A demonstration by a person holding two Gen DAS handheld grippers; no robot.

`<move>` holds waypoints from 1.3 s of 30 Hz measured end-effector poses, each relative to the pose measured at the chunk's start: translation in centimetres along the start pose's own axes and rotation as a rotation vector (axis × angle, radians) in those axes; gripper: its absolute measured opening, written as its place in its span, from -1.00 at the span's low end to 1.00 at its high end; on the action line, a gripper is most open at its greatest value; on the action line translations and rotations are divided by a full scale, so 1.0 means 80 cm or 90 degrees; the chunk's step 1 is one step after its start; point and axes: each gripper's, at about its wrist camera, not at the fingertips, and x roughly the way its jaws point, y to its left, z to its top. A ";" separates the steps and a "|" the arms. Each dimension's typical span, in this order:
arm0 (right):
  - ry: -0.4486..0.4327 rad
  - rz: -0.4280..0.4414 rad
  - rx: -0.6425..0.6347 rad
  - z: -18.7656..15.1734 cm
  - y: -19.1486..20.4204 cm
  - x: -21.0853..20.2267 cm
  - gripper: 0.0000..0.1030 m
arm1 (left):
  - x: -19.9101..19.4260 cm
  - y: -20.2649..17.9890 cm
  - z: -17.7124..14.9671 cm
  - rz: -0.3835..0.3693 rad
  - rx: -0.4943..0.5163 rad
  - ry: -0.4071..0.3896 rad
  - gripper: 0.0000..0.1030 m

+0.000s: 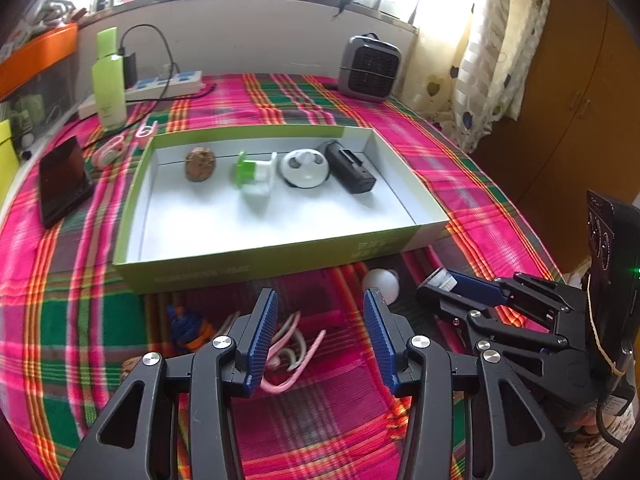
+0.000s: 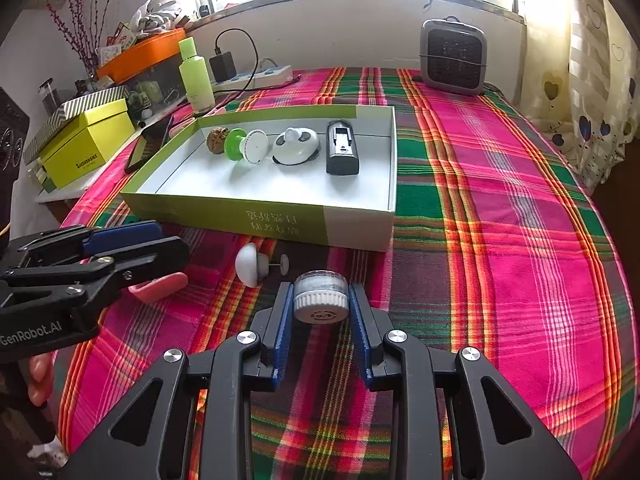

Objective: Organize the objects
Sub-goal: 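Grasp the white round brush cap with the right tool while the left tool approaches the white knob, then close the left tool on the white knob-shaped ball and lift it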

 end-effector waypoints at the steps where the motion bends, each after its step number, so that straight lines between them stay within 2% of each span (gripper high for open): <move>1: 0.000 -0.001 0.000 -0.001 -0.001 -0.001 -0.44 | 0.003 -0.004 0.001 -0.002 0.003 0.004 -0.15; 11: 0.000 -0.008 0.011 -0.007 -0.013 -0.008 -0.44 | 0.027 -0.025 0.008 -0.017 0.032 0.029 -0.15; 24: -0.001 -0.012 0.023 -0.014 -0.026 -0.014 -0.44 | 0.051 -0.040 0.012 -0.023 0.038 0.048 -0.15; 39: 0.000 -0.009 0.026 -0.014 -0.028 -0.015 -0.44 | 0.054 -0.047 0.010 0.000 0.057 0.034 -0.16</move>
